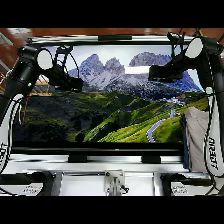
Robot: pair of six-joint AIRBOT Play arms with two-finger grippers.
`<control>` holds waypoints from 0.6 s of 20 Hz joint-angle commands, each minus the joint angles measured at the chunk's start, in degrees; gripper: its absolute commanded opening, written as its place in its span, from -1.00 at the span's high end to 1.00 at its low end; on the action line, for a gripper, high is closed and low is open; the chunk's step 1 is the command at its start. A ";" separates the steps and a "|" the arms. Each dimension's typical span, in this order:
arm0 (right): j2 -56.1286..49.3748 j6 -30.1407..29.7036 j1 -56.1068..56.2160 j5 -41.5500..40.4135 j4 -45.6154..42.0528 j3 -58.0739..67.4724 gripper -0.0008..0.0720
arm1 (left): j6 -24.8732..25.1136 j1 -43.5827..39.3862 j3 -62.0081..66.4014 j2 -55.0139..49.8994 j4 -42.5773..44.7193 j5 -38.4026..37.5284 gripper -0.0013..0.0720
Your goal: Fold the shirts.
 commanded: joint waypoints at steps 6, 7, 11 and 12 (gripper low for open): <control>-0.26 0.22 0.39 1.42 -1.03 0.39 -0.63 | -0.28 0.02 0.02 -0.11 0.26 -0.39 -0.55; -0.26 0.22 0.39 1.40 -1.03 0.39 -0.63 | -0.31 0.02 0.02 -0.11 0.24 -0.44 -0.55; -0.26 0.22 0.39 1.42 -1.03 0.39 -0.63 | -0.31 0.02 0.02 -0.11 -0.63 -0.68 -0.55; -0.26 0.22 0.39 1.42 -1.03 0.39 -0.63 | -0.31 0.02 0.02 -0.11 -0.61 -0.68 -0.55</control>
